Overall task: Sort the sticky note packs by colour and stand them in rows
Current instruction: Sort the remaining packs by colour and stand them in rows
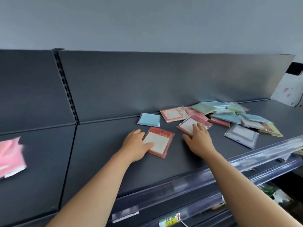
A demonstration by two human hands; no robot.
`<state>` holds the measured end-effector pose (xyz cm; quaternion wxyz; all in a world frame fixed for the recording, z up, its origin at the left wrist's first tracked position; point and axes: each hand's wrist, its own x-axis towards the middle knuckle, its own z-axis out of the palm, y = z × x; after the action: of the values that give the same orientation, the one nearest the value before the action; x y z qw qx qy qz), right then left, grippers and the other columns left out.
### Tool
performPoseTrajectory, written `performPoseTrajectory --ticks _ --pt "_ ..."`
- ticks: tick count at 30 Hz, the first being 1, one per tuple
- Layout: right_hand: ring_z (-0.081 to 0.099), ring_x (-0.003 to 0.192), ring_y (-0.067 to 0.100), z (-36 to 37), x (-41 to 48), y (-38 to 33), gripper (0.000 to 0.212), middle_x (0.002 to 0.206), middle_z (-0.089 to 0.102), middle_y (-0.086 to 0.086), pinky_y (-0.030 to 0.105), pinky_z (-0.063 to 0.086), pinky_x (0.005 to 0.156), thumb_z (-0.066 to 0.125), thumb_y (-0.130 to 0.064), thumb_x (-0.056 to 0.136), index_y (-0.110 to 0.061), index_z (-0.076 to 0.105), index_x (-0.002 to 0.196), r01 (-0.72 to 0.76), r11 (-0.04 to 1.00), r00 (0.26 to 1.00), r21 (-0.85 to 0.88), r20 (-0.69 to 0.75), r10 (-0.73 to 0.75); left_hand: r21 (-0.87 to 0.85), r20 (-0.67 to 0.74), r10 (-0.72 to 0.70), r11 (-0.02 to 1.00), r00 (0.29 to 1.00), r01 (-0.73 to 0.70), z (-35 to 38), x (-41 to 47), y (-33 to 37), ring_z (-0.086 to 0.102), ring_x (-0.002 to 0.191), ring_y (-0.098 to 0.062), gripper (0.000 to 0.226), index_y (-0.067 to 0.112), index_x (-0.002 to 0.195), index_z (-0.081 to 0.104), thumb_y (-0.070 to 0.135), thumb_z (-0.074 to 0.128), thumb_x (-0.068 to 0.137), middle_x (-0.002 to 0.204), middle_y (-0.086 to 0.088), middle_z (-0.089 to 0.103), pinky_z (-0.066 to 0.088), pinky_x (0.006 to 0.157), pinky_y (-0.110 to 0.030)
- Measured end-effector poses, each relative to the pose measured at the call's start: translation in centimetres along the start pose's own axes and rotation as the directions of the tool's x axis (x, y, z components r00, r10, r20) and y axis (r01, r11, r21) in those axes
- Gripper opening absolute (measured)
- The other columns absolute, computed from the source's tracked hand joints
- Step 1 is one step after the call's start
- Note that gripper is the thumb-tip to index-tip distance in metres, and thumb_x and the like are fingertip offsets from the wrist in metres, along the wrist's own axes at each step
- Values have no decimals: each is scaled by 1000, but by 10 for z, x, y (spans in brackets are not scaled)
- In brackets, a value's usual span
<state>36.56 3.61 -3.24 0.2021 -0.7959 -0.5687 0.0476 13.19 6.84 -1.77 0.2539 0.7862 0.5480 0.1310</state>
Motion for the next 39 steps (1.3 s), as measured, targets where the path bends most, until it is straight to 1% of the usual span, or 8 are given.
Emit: performPoseTrajectory --ticks 8,11,13,18,23,28,31,39 --pt "49 112 33 13 9 13 23 112 59 8 38 38 94 49 -25 93 -7 62 97 169 986 985 14 -26 -169 -100 -71 -51 994 996 44 6 3 -2 21 145 -16 76 13 143 42 49 69 82 157 -1 26 22 115 -31" --pt "44 122 31 12 8 14 32 123 56 9 36 35 100 60 -34 90 -10 66 110 118 976 992 184 -67 -107 -129 -94 -89 989 992 77 7 2 2 34 136 -18 68 13 126 53 44 80 72 140 -1 42 32 98 -27" --pt "33 132 32 10 8 16 59 136 46 12 38 26 109 60 -52 86 -13 55 129 13 993 999 118 -37 -9 -140 -89 -119 984 989 105 6 2 2 39 130 -19 66 11 120 54 43 83 70 133 -1 43 30 88 -25" --pt "20 142 29 12 10 14 86 151 31 10 49 11 116 42 -71 85 -20 19 151 -12 1000 995 -28 99 15 -128 -58 -145 982 988 137 6 5 1 33 132 -17 78 11 122 50 48 86 63 143 0 34 32 102 -27" --pt "32 137 25 5 11 15 54 148 40 2 49 9 117 54 -48 91 -29 42 141 20 994 996 111 89 -30 -118 -86 -161 982 983 151 5 4 2 46 109 -22 65 13 98 52 50 88 57 120 -4 45 45 90 -35" --pt "43 128 29 2 17 6 35 135 51 5 46 20 115 54 -41 90 -31 57 123 -41 982 995 182 99 23 -170 -129 -162 976 978 139 7 0 -1 46 110 -20 68 16 105 48 46 88 59 116 -1 45 46 93 -40" --pt "47 123 28 3 20 -9 37 125 58 5 44 26 112 59 -49 87 -27 57 116 -89 975 995 204 70 77 -294 -137 -177 947 975 131 7 -3 -4 49 108 -19 67 19 109 41 38 87 65 115 2 47 49 87 -38" --pt "60 102 24 5 16 -22 71 107 63 3 37 52 83 76 -17 79 -17 36 138 -141 802 987 580 149 66 -482 -347 -235 875 908 43 8 -10 -1 50 96 -16 57 16 110 32 25 78 79 107 5 47 39 58 -21"
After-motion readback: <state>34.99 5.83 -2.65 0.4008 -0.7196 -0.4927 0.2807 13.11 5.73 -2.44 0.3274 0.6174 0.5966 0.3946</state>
